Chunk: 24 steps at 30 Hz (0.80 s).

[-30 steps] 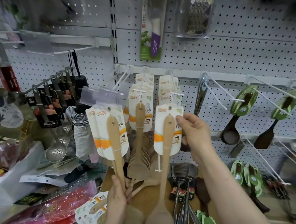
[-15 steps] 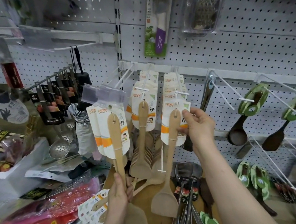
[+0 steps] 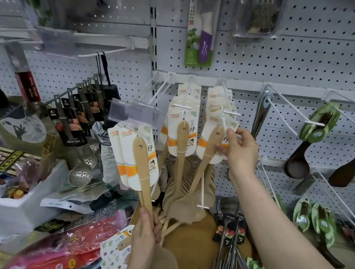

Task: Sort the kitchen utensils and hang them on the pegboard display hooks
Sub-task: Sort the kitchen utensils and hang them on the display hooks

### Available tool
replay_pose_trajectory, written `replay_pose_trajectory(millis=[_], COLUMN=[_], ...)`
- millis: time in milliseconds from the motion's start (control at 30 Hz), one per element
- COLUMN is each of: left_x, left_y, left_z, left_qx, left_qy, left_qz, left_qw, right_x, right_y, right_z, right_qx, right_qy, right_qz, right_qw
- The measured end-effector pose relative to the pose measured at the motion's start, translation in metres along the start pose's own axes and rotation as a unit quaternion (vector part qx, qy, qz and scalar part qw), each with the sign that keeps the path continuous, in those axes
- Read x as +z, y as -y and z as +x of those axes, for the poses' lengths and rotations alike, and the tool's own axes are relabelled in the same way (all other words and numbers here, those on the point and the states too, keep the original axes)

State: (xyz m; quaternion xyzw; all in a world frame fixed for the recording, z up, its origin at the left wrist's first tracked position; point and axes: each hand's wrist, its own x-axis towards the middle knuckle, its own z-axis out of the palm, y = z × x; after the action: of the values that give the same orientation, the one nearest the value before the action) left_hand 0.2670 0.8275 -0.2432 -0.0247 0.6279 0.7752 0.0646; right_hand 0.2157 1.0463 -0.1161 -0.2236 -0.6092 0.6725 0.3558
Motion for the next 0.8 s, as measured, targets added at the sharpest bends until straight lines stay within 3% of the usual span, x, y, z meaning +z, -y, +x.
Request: replay_pose_trajectory(millis=[233, 467, 533, 700, 800], left_x=[0.004, 0.009, 0.012, 0.02, 0.023], left_y=[-0.005, -0.002, 0.0, 0.002, 0.003], left_z=[-0.002, -0.001, -0.002, -0.008, -0.014], left_qx=[0.01, 0.02, 0.013, 0.024, 0.013], left_qy=[0.021, 0.066, 0.076, 0.115, 0.143], left_qz=[0.015, 0.003, 0.012, 0.038, 0.038], left_qw=[1.0, 0.998, 0.997, 0.992, 0.989], right_x=[0.011, 0.0, -0.001, 0.009, 0.014], right_y=[0.006, -0.014, -0.018, -0.01, 0.003], right_z=[0.013, -0.007, -0.026, -0.063, -0.069], right_qx=[-0.017, -0.04, -0.034, -0.031, -0.048], right_qy=[-0.031, -0.069, -0.026, 0.179, 0.211], right_qz=[-0.005, -0.127, -0.138, -0.097, -0.056], right_qw=[0.999, 0.989, 0.989, 0.979, 0.975])
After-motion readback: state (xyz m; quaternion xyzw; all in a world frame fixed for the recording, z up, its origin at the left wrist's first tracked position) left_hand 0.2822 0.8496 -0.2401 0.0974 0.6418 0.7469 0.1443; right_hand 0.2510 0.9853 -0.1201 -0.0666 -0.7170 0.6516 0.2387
